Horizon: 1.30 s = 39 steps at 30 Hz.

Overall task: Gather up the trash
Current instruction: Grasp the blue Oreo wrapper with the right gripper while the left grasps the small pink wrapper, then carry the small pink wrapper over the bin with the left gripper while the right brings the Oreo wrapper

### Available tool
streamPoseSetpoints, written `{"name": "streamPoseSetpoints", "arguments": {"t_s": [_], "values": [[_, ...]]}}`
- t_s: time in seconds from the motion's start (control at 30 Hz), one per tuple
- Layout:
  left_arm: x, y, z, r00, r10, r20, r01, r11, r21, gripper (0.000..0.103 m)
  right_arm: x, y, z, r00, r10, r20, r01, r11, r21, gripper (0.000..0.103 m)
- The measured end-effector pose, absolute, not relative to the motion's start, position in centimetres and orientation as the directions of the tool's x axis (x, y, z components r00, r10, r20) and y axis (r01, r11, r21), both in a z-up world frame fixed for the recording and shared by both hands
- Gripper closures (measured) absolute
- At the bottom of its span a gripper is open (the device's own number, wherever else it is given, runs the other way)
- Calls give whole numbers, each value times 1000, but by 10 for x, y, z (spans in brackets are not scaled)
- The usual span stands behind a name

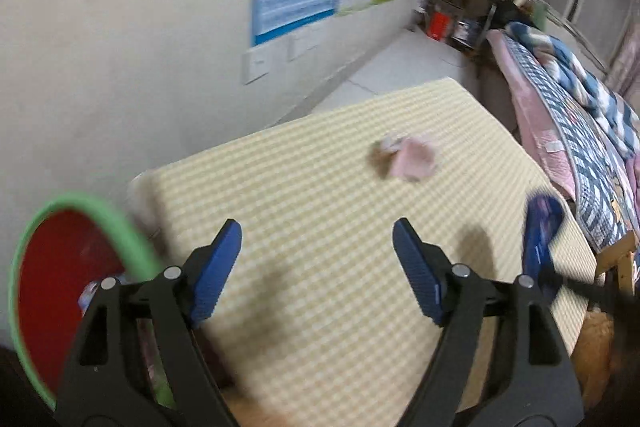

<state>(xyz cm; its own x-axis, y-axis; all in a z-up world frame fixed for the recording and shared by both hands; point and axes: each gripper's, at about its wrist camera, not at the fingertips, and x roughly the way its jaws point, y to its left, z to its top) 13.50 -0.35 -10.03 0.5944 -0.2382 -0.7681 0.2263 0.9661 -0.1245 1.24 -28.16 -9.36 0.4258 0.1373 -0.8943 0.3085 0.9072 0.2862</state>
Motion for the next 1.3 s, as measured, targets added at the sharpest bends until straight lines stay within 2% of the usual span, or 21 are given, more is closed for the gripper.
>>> {"name": "streamPoseSetpoints", "arguments": {"t_s": [0.1,0.13,0.27,0.7,0.77,0.8,0.83,1.03,1.3], "values": [[159,-45,-107,599,-246,-762,284,955,-85,28,-7,-295,-105,426,189,-885,355,864,356,94],[164,-54,-109,595,-259,-761,305,949,-84,25,-11,-300,-107,423,208,-882,362,853,375,94],[191,-90,-124,553,-246,-796,327,943,-64,23,-21,-315,-109,431,235,-871,374,832,410,92],[235,-142,-163,488,-181,-854,344,939,-3,23,-4,-315,-96,450,327,-831,346,794,499,91],[240,-144,-167,476,-175,-862,340,940,-3,32,-4,-315,-95,452,331,-829,344,792,504,91],[243,-144,-170,467,-173,-867,336,942,-7,39,-1,-313,-95,453,331,-828,341,793,504,91],[243,-143,-170,468,-176,-866,330,944,-13,41,0,-312,-95,455,329,-828,337,797,502,91],[222,-132,-152,491,-217,-844,317,947,-59,43,9,-297,-90,464,308,-831,300,827,474,91],[137,-94,-109,541,-241,-805,333,941,-58,43,16,-274,-85,477,253,-842,253,878,407,91]]}}
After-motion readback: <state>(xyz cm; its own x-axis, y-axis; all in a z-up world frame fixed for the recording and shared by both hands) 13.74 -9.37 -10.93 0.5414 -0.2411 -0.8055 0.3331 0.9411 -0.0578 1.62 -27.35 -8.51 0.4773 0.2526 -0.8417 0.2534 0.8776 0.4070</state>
